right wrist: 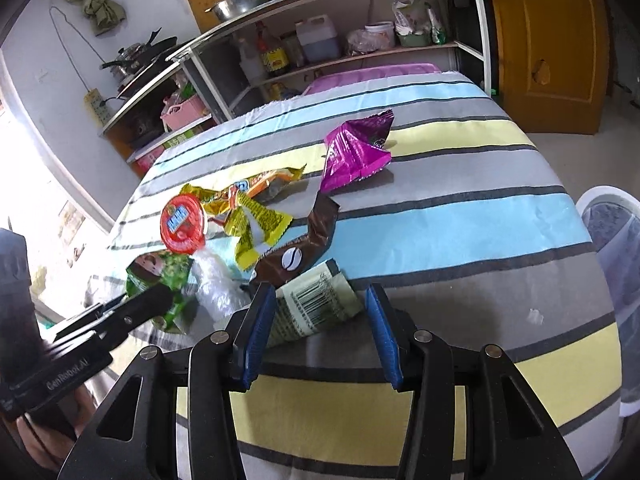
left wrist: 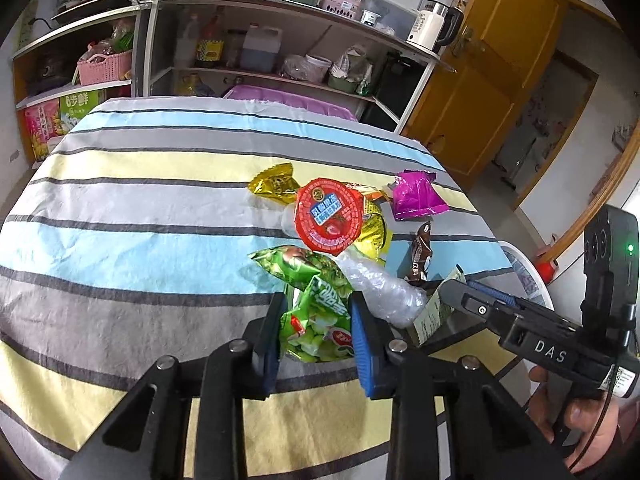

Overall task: Collect trash
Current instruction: 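Lift the green snack bag with the left gripper while the right gripper lifts the label wrapper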

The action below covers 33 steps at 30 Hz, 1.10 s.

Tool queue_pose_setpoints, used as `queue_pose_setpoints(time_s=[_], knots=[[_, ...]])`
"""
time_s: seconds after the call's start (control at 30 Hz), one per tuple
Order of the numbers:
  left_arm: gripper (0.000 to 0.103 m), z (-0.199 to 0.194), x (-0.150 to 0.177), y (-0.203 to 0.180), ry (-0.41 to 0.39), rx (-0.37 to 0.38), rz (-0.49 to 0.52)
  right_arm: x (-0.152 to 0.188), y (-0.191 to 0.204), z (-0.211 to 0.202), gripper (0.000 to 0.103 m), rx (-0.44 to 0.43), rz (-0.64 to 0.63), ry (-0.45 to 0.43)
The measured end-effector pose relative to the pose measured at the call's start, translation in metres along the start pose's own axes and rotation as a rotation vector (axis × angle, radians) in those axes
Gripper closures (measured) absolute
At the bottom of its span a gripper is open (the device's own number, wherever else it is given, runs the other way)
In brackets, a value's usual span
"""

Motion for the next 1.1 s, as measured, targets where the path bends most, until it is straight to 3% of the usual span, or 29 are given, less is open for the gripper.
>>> queue_pose_setpoints(time_s=[0.13,0.37,0.6,0.77,0.9,1.1], knots=[[0.071,0.0,0.002,0.004,0.003,0.001,-0.011,0.001,-0.002,-0.003,0.068,0.017,-0.006,0.003],[0.071,-0.001,0.004,0.01,0.004,-0.003,-0.016,-0.007,-0.009,-0.006,0.07,-0.013,0.06,-0.022],[0.071,-0.001,0.003,0.011,0.006,-0.001,-0.016,-0.015,-0.005,0.004,0.058,-0.032,0.112,-0.02],[0.071,-0.002,0.003,0.011,0.006,0.0,-0.016,-0.013,0.005,0.02,0.056,0.057,0.037,0.029],[0.071,-0.003,0.003,0.012,0.007,0.001,-0.014,-0.006,0.007,0.016,0.056,0.08,-0.052,0.059],[0.071,-0.004,0.004,0.015,0.004,0.007,-0.024,0.008,-0.004,-0.004,0.056,0.134,-0.027,0.058]])
Point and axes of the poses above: each gripper's, at about its wrist camera, not at the fingertips, and z roughly the way its jaws point, y to its left, x to its underside, the point moved 6 cm from there along z, roughly the way its jaws point, and after that the axes turned 12 degrees about -x, right-handed, at the moved point
